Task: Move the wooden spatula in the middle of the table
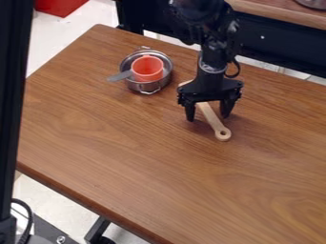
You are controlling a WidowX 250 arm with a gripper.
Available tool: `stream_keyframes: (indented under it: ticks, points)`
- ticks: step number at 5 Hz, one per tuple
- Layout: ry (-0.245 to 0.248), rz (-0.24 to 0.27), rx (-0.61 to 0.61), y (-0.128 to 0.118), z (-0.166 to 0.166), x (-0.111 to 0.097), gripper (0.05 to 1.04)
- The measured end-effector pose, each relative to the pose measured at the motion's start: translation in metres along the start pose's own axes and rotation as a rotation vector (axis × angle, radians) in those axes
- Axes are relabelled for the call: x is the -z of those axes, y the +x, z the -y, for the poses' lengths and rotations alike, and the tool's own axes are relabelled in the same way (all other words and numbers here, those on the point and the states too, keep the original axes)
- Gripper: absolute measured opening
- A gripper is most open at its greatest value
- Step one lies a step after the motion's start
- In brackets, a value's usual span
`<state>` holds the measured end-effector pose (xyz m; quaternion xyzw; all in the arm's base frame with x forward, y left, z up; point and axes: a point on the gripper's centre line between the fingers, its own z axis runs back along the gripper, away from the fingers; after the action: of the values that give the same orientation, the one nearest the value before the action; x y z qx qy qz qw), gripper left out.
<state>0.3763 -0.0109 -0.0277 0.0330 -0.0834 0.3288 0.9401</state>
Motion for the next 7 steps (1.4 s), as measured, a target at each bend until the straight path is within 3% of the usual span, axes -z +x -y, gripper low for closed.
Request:
stream_keyframes:
  ticks: [2, 4, 5, 6, 7]
  points:
    - [-0.066, -0.062, -0.051, 0.006, 0.004, -0.005, 0.999]
    - [-0.039, -0.024, -0.087, 0.021, 0.000, -0.010, 0.999]
    - [0.006, -0.068, -0.080, 0.017, -0.003, 0.000, 0.999]
    - [0.025, -0.066, -0.067, 0.015, -0.001, 0.009, 0.999]
    - [0.014, -0.043, -0.075, 0.017, 0.002, 0.011, 0.999]
